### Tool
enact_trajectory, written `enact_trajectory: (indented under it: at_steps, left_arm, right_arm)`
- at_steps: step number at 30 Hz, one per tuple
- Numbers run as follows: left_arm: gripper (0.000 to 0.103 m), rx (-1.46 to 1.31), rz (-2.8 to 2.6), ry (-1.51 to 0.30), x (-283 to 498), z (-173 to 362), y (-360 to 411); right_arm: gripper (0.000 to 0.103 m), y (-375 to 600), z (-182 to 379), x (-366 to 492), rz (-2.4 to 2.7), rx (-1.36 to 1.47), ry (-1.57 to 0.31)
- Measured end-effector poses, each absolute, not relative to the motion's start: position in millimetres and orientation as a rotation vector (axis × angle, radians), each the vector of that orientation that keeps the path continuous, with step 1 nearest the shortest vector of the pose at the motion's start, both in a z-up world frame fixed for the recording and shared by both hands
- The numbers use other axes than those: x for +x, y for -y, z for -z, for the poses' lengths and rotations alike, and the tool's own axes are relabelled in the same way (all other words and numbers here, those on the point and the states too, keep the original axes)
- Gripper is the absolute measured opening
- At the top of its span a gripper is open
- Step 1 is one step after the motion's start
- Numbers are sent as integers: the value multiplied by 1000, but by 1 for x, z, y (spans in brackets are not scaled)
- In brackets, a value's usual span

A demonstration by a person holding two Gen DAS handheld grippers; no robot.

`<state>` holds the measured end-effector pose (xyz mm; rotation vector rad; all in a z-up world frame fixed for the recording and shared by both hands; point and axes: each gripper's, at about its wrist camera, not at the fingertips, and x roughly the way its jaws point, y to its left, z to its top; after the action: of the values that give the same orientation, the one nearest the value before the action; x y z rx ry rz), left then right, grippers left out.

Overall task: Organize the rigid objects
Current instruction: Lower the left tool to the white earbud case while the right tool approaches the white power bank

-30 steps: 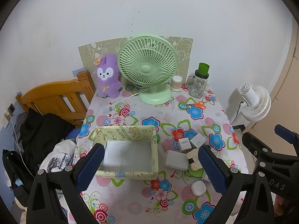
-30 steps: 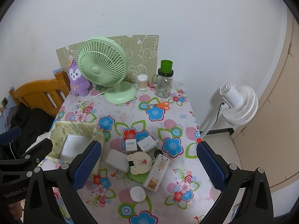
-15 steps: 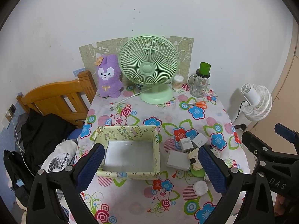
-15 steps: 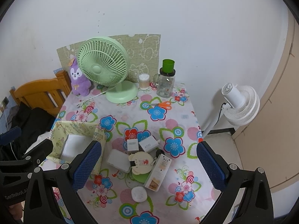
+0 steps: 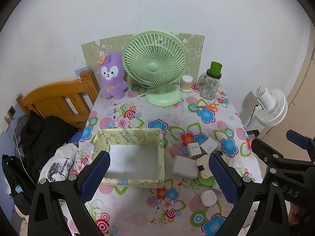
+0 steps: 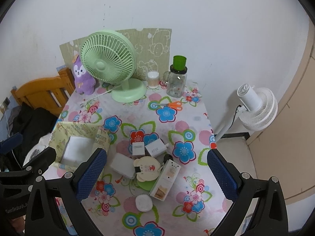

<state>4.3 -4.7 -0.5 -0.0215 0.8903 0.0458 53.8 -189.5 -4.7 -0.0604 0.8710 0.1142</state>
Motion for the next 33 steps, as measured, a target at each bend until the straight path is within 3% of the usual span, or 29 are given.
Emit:
enact_trajectory:
  at_steps: [15, 33]
  left_arm:
    - [101, -42, -51, -1000, 21, 54, 38]
    - [99, -90, -60, -1136, 32, 132, 76]
  right_arm:
    - [101, 217, 54, 80, -185, -111, -970]
    - [92, 244, 133, 108, -225, -140, -1126]
